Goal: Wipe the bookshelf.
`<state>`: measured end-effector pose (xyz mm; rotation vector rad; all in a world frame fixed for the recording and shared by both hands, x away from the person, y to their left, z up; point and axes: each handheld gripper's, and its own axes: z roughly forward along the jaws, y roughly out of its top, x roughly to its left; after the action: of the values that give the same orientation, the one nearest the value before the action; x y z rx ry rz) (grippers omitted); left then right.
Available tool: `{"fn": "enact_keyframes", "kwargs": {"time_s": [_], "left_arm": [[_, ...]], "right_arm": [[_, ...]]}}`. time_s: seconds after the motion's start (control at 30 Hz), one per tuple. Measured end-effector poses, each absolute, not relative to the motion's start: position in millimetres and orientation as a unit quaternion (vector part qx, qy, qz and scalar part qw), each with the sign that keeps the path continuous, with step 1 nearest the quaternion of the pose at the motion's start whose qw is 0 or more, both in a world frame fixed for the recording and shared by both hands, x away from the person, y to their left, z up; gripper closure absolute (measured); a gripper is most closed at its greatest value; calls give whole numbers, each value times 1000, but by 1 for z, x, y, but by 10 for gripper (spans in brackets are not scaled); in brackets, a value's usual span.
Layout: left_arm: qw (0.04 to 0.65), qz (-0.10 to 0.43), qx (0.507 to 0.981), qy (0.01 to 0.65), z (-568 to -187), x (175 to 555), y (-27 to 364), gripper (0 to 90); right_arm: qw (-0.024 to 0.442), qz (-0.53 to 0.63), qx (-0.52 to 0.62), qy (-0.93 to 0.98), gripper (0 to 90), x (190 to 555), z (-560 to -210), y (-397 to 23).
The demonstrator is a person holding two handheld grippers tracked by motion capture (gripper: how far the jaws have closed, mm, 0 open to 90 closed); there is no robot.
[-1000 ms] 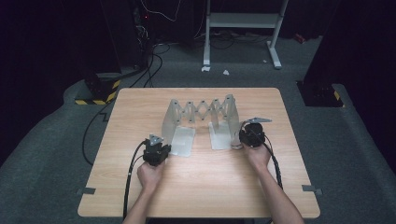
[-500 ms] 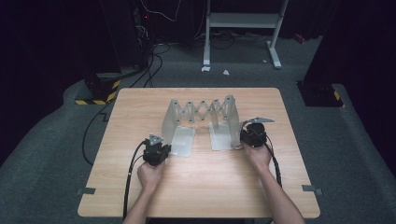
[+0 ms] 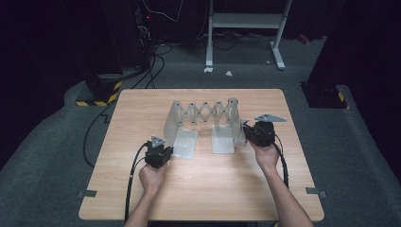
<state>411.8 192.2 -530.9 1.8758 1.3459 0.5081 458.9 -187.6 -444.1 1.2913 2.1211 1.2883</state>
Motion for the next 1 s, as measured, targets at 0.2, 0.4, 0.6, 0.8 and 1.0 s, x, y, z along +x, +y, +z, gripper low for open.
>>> {"fn": "enact_keyframes", "kwargs": {"time_s": [0.2,0.4,0.6,0.8,1.0], "left_arm": [[381,197,735,526,-531,412,192,846],[381,197,735,525,-531,412,192,846],[381,197,735,525,-531,412,192,845],[381,196,735,525,-531,412,192,845],[381,196,735,525,-531,412,192,845]], "right_arm": [[183,462,436,751,827,448,-431,-181],[194,463,434,748,826,449,-419,-180],[204,462,438,744,826,454,-408,-178],[214,461,440,740,826,460,-399,-177],[220,458,441,740,826,464,-395,-174]]}}
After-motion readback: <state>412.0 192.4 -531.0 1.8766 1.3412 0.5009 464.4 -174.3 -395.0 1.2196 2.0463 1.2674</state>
